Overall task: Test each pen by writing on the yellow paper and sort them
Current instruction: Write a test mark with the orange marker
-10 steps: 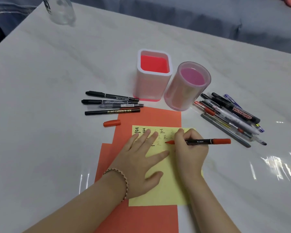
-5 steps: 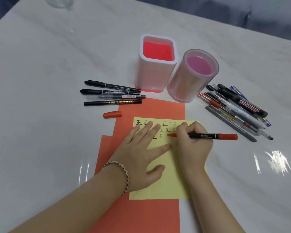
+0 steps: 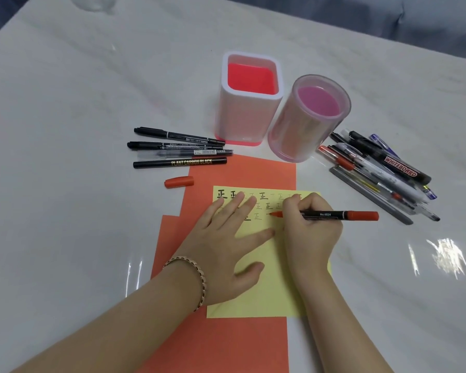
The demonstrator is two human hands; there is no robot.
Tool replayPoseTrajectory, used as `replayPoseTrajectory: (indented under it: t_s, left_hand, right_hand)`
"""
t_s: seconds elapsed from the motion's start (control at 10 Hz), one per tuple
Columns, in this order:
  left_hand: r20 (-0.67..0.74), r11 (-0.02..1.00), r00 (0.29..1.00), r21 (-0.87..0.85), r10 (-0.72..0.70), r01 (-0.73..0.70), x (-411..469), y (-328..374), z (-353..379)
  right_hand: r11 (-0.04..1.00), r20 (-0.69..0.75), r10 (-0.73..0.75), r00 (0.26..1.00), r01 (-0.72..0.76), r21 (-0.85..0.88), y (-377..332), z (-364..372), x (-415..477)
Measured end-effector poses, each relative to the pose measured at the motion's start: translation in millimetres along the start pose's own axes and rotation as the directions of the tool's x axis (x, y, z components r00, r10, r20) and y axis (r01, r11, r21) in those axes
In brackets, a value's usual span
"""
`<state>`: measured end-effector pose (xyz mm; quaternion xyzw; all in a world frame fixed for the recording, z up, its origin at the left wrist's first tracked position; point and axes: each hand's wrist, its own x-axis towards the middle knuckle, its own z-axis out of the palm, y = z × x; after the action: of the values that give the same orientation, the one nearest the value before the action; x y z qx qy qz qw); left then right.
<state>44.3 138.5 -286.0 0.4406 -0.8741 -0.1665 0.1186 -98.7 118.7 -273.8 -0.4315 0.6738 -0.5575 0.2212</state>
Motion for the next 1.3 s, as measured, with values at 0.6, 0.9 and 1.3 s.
replayPoseTrajectory:
  t_s: [0.6,0.9,1.3]
  left_hand:
    - [0.004,1.0,1.0,-0.003,-0.008,0.008,0.3,1.1,-1.3]
    - [-0.004,1.0,1.0,-0.007,-0.006,0.006,0.4,0.8,-1.2]
    - [-0.004,1.0,1.0,0.001,-0.008,0.008,0.0,0.9,-0.5]
  right_hand:
    - [0.999,0.021,0.023,0.999,-0.024,0.021,-0.6,-2.3,1.1]
    - [1.0,0.003,0.006,1.0,-0.006,0.02,2.6,-2.9,1.4]
    - [0.999,0.039,0.016,0.999,-0.018,0.029,1.1,-2.6,1.2]
